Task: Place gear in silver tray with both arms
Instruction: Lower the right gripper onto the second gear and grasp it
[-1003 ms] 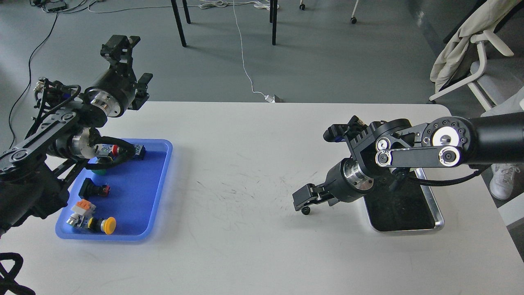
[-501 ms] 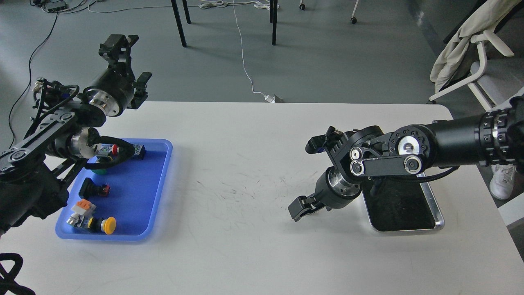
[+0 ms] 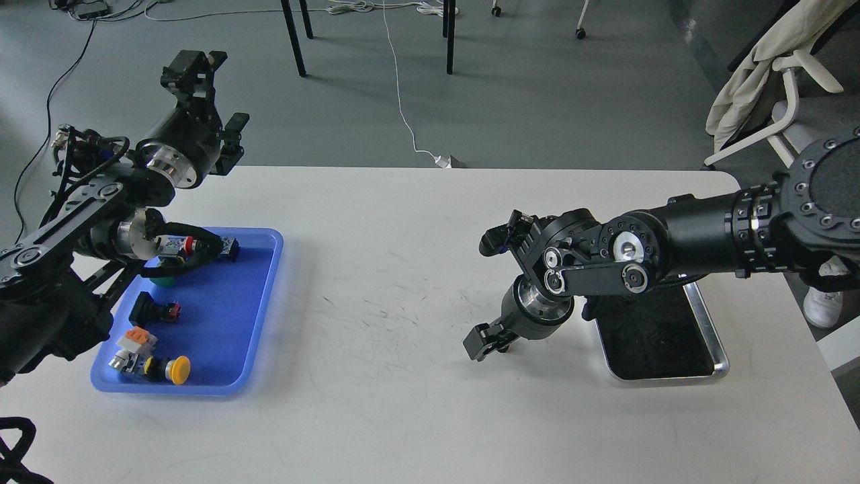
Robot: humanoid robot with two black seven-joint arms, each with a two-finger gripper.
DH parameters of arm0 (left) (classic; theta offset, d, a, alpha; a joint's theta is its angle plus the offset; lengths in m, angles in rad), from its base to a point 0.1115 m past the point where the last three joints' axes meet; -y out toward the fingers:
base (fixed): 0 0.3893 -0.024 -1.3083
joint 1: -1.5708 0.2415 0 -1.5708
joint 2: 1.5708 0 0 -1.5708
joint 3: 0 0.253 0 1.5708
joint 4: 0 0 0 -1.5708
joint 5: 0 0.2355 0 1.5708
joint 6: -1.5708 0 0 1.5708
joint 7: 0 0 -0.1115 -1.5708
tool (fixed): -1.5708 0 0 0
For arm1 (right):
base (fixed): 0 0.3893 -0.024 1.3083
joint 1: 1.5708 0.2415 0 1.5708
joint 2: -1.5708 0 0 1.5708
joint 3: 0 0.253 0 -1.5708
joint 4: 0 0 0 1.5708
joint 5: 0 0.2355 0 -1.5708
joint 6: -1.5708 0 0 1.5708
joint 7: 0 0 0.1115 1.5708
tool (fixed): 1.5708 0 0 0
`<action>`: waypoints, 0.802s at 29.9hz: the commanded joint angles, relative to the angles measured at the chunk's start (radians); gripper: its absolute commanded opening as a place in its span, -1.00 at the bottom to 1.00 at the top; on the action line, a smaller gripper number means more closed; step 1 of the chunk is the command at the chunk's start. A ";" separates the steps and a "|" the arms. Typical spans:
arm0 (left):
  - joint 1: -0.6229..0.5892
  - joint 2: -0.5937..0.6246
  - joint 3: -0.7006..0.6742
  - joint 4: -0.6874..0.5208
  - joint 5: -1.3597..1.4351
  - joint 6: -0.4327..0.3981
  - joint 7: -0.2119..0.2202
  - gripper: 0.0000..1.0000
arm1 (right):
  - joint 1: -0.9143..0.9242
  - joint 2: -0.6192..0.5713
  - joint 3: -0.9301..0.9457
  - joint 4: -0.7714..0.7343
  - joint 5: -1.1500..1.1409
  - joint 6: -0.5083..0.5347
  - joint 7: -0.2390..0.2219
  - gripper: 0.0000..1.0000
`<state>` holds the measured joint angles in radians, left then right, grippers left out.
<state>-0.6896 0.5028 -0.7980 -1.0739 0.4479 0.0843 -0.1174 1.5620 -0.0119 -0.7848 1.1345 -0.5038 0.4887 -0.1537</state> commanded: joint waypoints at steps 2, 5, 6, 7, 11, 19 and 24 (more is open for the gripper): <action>-0.001 0.000 -0.003 0.000 0.000 0.003 -0.004 0.95 | 0.000 0.012 -0.013 -0.016 -0.005 0.000 0.000 0.55; 0.001 0.000 -0.003 0.000 0.000 0.003 -0.004 0.95 | -0.003 0.012 -0.014 -0.038 -0.012 0.000 0.000 0.44; 0.001 0.000 -0.003 0.000 0.000 0.006 -0.004 0.95 | -0.003 0.012 -0.014 -0.039 -0.010 0.000 0.000 0.42; -0.001 0.000 -0.003 0.000 0.000 0.011 -0.004 0.95 | -0.003 0.012 -0.014 -0.041 -0.012 0.000 0.000 0.39; -0.001 0.000 -0.003 0.000 0.000 0.015 -0.004 0.95 | -0.003 0.012 -0.027 -0.052 -0.012 0.000 0.000 0.27; -0.001 -0.001 -0.003 -0.009 0.000 0.017 -0.004 0.95 | -0.005 0.012 -0.027 -0.052 -0.012 0.000 0.000 0.23; -0.001 0.000 -0.003 -0.011 0.000 0.017 -0.004 0.95 | -0.002 0.012 -0.021 -0.052 -0.006 0.000 0.000 0.23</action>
<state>-0.6895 0.5018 -0.8008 -1.0829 0.4480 0.1013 -0.1218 1.5570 0.0001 -0.8097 1.0823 -0.5143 0.4887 -0.1534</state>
